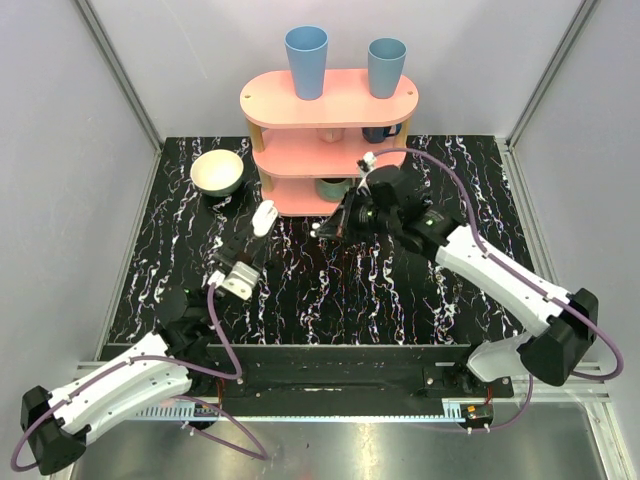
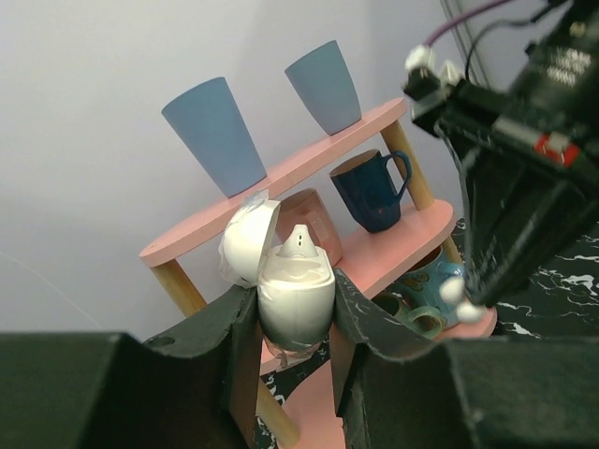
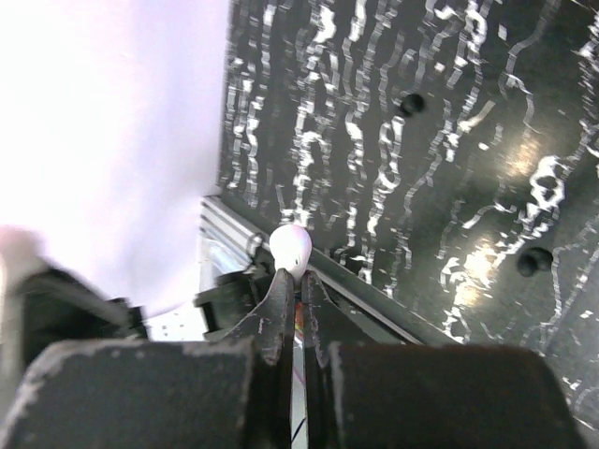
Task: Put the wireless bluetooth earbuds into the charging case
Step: Insert the left earbud into the left side groove of the charging case.
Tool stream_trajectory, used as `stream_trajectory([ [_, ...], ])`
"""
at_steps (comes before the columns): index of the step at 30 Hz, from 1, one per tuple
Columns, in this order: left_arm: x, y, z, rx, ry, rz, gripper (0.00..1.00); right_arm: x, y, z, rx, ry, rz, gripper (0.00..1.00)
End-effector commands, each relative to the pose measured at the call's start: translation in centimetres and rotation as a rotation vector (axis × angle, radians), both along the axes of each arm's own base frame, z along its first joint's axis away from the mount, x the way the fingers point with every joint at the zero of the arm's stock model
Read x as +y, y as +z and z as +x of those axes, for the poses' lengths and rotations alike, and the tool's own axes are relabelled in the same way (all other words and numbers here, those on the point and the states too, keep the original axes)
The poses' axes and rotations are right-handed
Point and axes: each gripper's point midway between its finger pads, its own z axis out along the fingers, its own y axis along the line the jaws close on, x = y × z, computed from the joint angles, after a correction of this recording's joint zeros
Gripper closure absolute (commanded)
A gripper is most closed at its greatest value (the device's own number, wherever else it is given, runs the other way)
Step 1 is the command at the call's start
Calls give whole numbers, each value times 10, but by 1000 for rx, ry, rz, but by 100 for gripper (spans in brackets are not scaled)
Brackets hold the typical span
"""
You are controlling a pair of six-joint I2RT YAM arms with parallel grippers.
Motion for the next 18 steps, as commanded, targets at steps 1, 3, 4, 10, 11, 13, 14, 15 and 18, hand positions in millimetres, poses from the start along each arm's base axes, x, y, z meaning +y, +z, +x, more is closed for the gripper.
stream_trajectory([
  [1, 10, 24, -2, -88, 36, -73, 100, 0, 62, -10, -19, 24, 110, 100],
  [3, 8, 24, -2, -97, 32, -62, 100, 5, 83, -15, -21, 56, 160, 100],
  [4, 7, 23, -2, -97, 29, -60, 100, 6, 90, -16, -24, 63, 176, 100],
  [10, 7, 24, -5, -117, 23, -64, 100, 10, 138, -23, -19, 72, 287, 100],
  [11, 7, 24, -5, -120, 20, -61, 100, 10, 145, -23, -16, 73, 304, 100],
  [13, 5, 23, -5, -126, 16, -64, 100, 14, 150, -27, 22, 86, 329, 100],
  [14, 5, 22, -5, -129, 16, -64, 100, 16, 154, -27, 31, 92, 338, 100],
  [15, 4, 21, -4, -132, 16, -63, 100, 18, 155, -29, 44, 101, 346, 100],
  [18, 0, 20, -2, -143, 16, -58, 100, 22, 156, -30, 92, 110, 361, 100],
])
